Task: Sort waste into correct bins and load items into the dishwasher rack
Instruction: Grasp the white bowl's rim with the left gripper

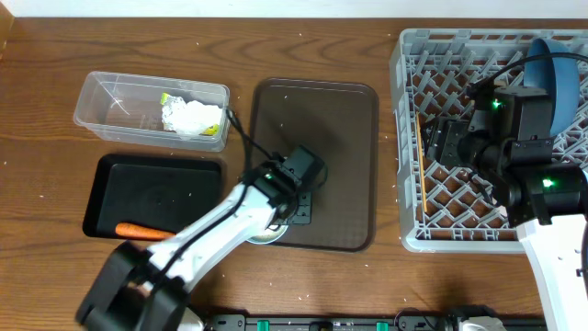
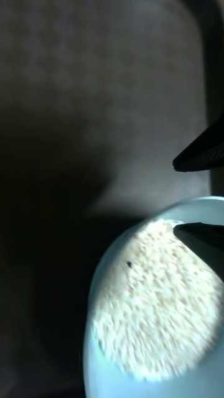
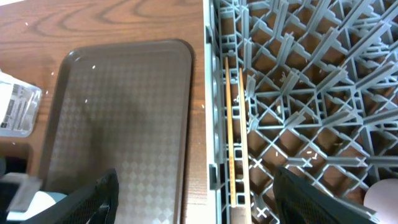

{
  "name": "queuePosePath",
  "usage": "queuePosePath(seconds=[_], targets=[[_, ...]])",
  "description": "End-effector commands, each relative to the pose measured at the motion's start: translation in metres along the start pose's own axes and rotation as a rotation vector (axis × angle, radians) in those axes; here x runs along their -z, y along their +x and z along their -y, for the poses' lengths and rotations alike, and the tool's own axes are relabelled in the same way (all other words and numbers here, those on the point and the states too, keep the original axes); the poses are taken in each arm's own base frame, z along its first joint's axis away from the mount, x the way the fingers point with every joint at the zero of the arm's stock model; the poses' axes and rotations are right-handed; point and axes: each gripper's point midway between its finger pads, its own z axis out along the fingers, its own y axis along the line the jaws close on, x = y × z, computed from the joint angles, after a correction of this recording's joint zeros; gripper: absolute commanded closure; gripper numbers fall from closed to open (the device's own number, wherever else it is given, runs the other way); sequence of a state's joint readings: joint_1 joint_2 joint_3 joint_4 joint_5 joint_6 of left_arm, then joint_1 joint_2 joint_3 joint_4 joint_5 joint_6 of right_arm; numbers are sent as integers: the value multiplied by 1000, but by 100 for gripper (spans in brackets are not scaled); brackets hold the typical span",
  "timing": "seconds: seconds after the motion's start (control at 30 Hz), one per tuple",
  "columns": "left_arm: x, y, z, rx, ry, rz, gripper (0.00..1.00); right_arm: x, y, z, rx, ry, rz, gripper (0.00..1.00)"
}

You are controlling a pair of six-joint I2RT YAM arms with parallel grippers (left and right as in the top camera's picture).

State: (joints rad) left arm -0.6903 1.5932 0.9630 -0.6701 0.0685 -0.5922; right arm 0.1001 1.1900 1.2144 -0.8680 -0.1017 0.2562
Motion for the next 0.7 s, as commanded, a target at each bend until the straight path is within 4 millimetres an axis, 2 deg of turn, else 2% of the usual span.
queuePosePath(seconds=[0.0,0.07,0.13,0.2,0.37,0.43,0.53,0.6,0.67], targets=[[-21,6,-4,58,-33,-46,71,3,-1,2,-22,2,3,27],[-27,5,-2,61,-30,-54,75,3,0,2,-22,3,0,27],[-28,5,-1,62,-25,-53,89,3,0,3,-22,3,-2,27],[-27,3,0,61,-18,-43,94,3,0,2,-22,3,-1,27],[-17,-1,7,16,16,-31,94,3,0,3,-22,3,-1,27],[-1,-5,9,-15,30,-16,94,3,0,3,-22,4,-1,27],[38,-18,9,-11,73,57,94,3,0,3,-22,4,-1,27],[67,-28,1,26,109,132,94,3,0,3,-22,4,-1,27],[95,-36,-16,83,135,201,94,3,0,3,-22,3,-1,27]])
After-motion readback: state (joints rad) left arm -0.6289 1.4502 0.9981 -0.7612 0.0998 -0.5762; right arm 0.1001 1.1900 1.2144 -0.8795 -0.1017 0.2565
